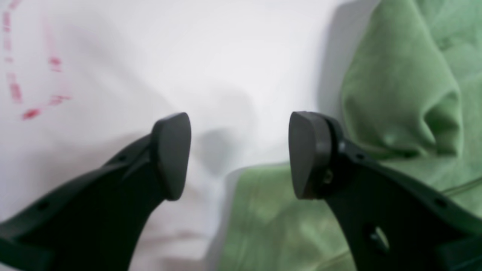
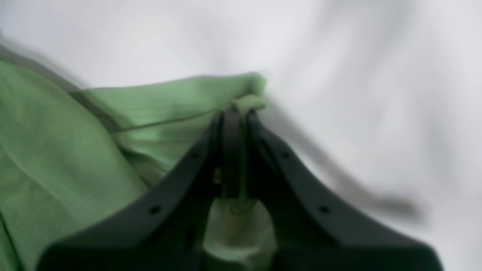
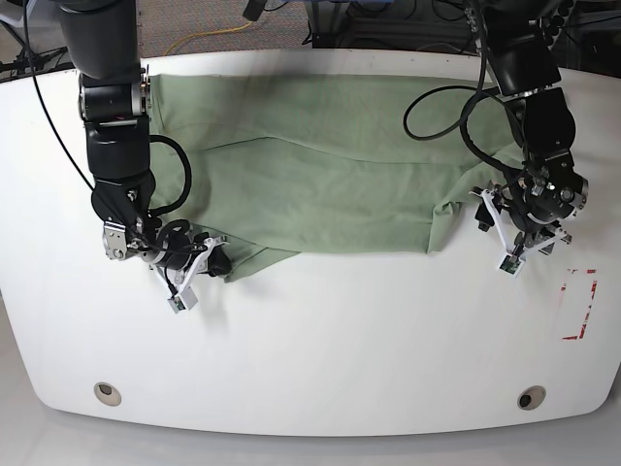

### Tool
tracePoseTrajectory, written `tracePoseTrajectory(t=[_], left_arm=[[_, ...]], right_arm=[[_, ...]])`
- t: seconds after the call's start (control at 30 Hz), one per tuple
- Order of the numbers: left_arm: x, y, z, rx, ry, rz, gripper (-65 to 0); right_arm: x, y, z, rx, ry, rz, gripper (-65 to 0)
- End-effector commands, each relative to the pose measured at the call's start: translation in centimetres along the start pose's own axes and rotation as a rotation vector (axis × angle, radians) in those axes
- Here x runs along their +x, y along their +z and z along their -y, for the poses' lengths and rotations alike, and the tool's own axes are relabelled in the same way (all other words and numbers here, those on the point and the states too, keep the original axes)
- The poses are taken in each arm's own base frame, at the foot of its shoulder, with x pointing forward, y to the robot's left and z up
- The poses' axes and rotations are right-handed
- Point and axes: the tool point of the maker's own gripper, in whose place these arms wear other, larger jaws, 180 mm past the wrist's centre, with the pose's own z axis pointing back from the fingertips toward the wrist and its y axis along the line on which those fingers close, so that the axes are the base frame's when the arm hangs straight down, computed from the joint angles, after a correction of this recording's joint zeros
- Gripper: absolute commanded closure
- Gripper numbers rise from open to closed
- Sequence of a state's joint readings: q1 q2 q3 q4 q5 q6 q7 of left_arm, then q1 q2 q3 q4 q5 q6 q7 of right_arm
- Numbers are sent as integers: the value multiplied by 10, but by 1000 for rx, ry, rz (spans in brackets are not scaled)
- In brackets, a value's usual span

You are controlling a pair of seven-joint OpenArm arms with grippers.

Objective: Fold the T-shirt properly

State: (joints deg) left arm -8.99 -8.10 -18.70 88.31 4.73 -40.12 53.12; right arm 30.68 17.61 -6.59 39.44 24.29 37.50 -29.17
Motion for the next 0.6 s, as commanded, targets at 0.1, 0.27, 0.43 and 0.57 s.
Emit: tracePoseTrajectory(t=[0.1,0.27,0.43,0.57], left_arm=[[2,-6,-1,-14,8,0,-382],[-13,-2,5,-15,-13,-33,-379],[-20,15,10,12,-153,-92,-379],[-21,28,21,20,-259,-108,-379]], right_arm=[[14,2,-2,8,7,34,0],[10,1,-3,10,4,31,0],[9,1,-4,11,4,29,0],[9,1,-4,11,4,29,0]])
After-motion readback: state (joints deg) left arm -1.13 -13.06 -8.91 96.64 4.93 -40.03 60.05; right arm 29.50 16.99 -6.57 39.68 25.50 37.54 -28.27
